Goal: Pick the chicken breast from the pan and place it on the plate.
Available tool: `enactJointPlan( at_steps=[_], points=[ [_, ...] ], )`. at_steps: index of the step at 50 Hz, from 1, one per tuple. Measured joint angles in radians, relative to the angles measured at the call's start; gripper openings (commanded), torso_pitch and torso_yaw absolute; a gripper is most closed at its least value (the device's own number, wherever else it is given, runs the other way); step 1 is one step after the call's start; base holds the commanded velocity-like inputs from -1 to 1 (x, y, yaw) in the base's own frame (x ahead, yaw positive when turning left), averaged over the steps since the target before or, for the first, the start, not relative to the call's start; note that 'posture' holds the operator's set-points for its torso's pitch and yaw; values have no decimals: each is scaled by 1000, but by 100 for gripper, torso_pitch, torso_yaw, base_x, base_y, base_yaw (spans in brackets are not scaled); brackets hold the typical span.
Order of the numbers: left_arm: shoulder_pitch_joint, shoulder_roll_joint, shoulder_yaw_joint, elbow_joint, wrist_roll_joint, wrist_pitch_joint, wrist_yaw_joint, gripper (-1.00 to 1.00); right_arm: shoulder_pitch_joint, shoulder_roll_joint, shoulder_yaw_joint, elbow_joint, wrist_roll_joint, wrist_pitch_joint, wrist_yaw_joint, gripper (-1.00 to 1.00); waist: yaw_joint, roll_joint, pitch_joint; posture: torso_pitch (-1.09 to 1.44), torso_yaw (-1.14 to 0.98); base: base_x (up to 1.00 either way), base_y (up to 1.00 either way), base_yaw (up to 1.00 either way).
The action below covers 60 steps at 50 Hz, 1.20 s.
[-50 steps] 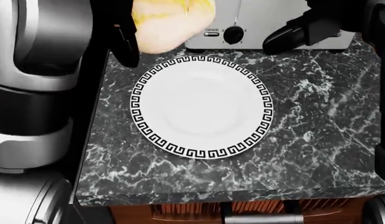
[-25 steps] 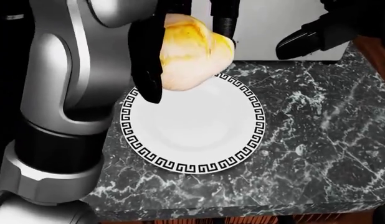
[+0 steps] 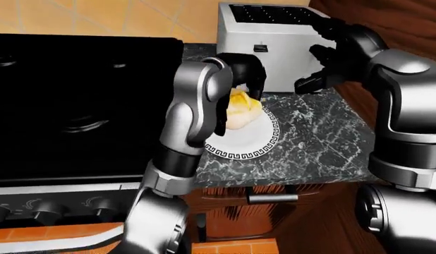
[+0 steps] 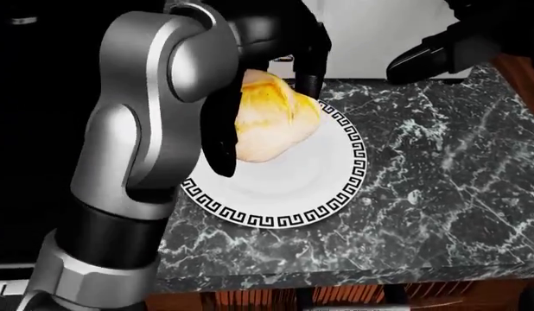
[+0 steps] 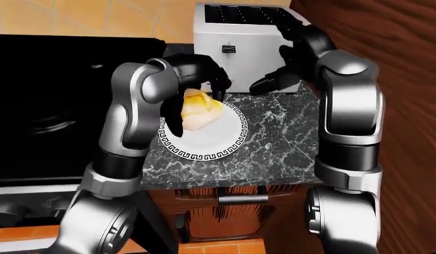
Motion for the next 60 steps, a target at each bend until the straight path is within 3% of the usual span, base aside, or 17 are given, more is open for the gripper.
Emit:
enactJointPlan(
  at_steps=[17, 34, 35, 36, 37, 60],
  points=[
    [30, -35, -14, 42, 3, -39, 109, -100, 20, -4, -5, -19, 11, 2, -4, 100, -4, 2, -7, 0, 0, 0, 0, 0],
    [61, -41, -27, 25, 17, -47, 114, -100, 15, -5, -2, -15, 16, -1, -7, 100, -5, 4, -10, 0, 0, 0, 0, 0],
    [60, -39, -25, 32, 20, -49, 116, -26, 15, -5, -2, -15, 15, 0, -7, 100, -5, 4, -10, 0, 0, 0, 0, 0],
    [56, -37, -21, 42, 22, -50, 117, 88, 14, -5, -2, -14, 15, -1, -7, 100, -5, 4, -9, 0, 0, 0, 0, 0],
    [52, -36, -17, 50, 23, -49, 120, 100, 12, -4, -2, -13, 14, -1, -7, 100, -5, 4, -9, 0, 0, 0, 0, 0],
    [1, -15, 0, 59, 11, -39, 122, 100, 25, -7, -8, -31, 19, 5, -5, 100, -4, 3, -9, 0, 0, 0, 0, 0]
  ],
)
